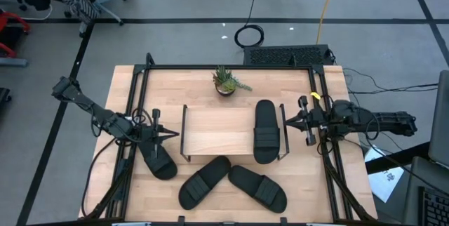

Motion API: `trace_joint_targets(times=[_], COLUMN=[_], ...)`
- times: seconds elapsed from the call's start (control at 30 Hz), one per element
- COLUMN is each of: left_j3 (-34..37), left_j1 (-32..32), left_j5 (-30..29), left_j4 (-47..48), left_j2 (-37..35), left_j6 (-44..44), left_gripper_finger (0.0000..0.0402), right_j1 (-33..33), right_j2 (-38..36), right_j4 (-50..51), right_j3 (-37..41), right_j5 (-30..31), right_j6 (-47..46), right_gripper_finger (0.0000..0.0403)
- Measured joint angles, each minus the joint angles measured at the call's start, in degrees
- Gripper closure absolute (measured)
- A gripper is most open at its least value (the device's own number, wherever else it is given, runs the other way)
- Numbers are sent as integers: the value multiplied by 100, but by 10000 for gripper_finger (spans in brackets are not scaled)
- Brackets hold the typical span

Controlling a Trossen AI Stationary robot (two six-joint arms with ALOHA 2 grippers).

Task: Pick and place slides into the shelf
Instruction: Put the black sandal on the shelf

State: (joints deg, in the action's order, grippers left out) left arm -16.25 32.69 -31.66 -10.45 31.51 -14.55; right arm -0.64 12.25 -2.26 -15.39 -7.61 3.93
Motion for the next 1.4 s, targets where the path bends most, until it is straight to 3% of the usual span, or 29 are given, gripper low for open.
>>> trace_joint_targets(times=[0.17,0.27,0.47,0.6,0.73,0.83,1.0,1.1,1.2,1.4], left_j3=[-81,-437,-1720,-2482,-2817,-2877,-2951,-2864,-2753,-2553], left_j1=[1,2,-59,-271,-408,-560,-1069,-1220,-1244,-1242], left_j5=[-127,-804,-2449,-2525,-2225,-1894,-455,446,1235,2018], left_j4=[29,370,2539,3901,4962,5683,7235,7695,7703,7624], left_j2=[-4,-9,-9,-9,-3,-5,90,113,115,324], left_j6=[-249,-37,825,1422,1843,3171,5549,6621,7063,7439], left_gripper_finger=[398,398,398,398,399,399,399,398,398,369], right_j1=[0,0,0,0,0,0,0,0,0,0], right_j2=[-13,-13,3,3,3,3,3,11,19,80], right_j4=[-674,-920,-903,-905,-903,-892,-816,-818,-821,-824], right_j3=[313,418,421,421,421,421,421,421,421,422], right_j5=[-430,-628,-738,-1048,-1072,-1068,-1065,-1065,-1063,-1060], right_j6=[155,153,29,21,-23,-24,-25,-25,-25,-75], right_gripper_finger=[403,403,403,403,403,403,403,403,403,403])
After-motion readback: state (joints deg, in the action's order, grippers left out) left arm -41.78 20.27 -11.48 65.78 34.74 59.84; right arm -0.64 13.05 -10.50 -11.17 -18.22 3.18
